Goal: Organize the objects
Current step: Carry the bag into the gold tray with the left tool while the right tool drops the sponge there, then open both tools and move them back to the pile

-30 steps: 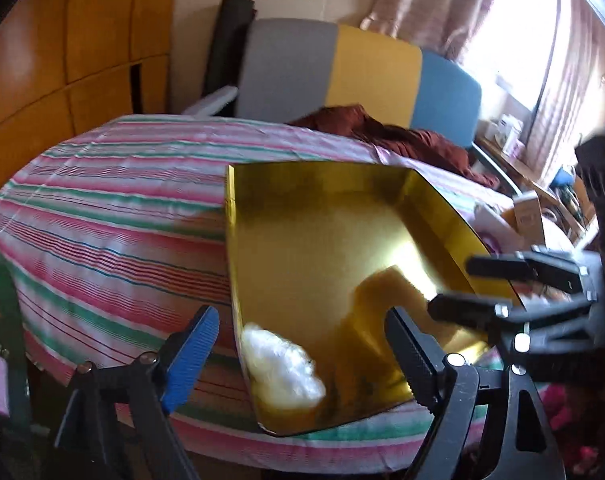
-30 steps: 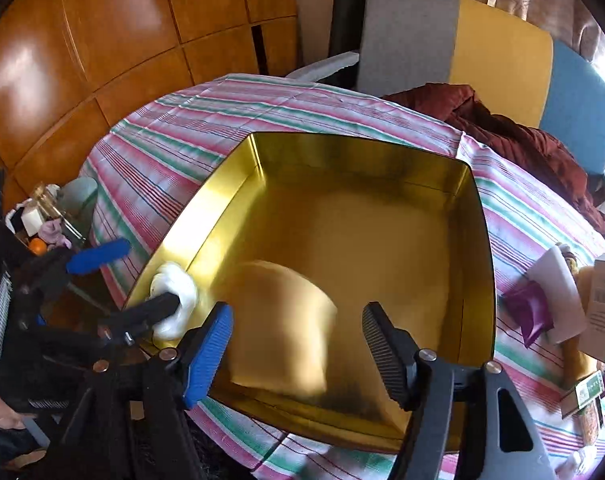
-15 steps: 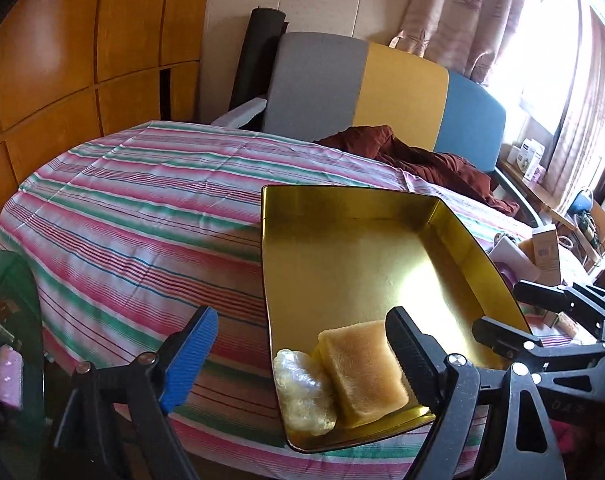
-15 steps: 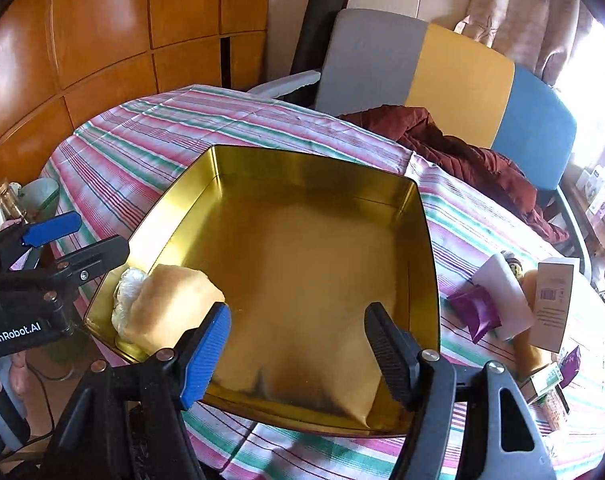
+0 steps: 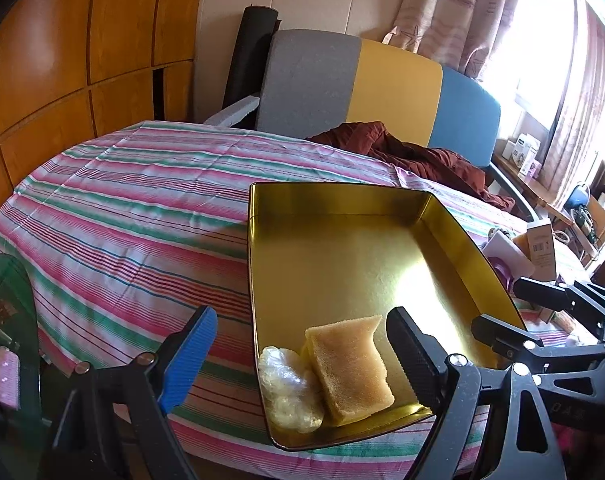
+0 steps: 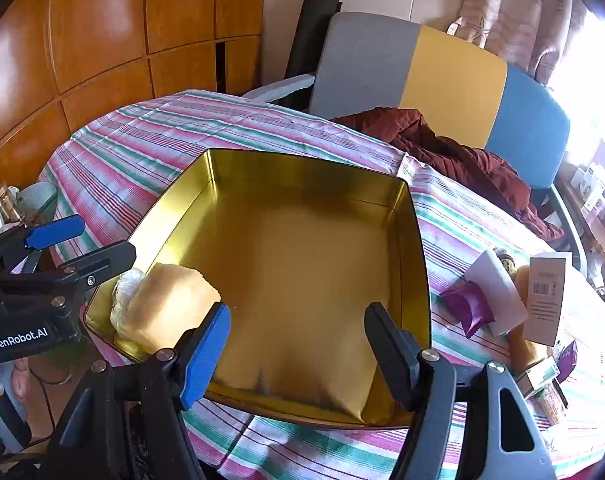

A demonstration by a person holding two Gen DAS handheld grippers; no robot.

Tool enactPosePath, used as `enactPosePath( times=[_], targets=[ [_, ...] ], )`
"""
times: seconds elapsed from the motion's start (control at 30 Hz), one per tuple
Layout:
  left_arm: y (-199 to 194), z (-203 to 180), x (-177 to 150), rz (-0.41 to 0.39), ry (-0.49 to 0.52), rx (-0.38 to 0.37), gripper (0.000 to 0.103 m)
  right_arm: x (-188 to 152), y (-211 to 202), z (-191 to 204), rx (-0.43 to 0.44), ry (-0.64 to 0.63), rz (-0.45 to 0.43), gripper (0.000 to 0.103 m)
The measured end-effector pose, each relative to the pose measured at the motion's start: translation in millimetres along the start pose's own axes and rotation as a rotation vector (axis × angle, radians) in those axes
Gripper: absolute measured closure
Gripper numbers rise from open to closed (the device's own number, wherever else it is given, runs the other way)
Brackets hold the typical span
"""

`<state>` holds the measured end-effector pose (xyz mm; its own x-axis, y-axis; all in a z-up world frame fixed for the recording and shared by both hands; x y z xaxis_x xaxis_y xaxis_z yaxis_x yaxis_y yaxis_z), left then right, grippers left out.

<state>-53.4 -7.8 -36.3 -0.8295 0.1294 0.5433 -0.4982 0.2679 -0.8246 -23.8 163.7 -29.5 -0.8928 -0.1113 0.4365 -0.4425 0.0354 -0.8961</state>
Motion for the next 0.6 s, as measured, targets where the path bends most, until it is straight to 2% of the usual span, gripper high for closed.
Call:
enactPosePath(
  times=[0.6],
  targets=[
    [4.7,-10.5,0.2,0.022,0.019,-0.018,0.016,-5.5,2.5,-12.9,-0.007,0.034,0.005,0.032]
  ],
)
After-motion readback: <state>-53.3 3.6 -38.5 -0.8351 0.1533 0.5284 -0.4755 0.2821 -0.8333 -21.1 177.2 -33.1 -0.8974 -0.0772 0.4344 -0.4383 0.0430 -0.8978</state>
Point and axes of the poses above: each gripper's, at about its wrist camera, not at the fingertips, and y roughly the way its jaws point, z to its left, x to its top, the point moved 4 cm from there along y, roughly the way its jaws point, and after that the axes turned 13 degrees about z, right-handed, at the moved point
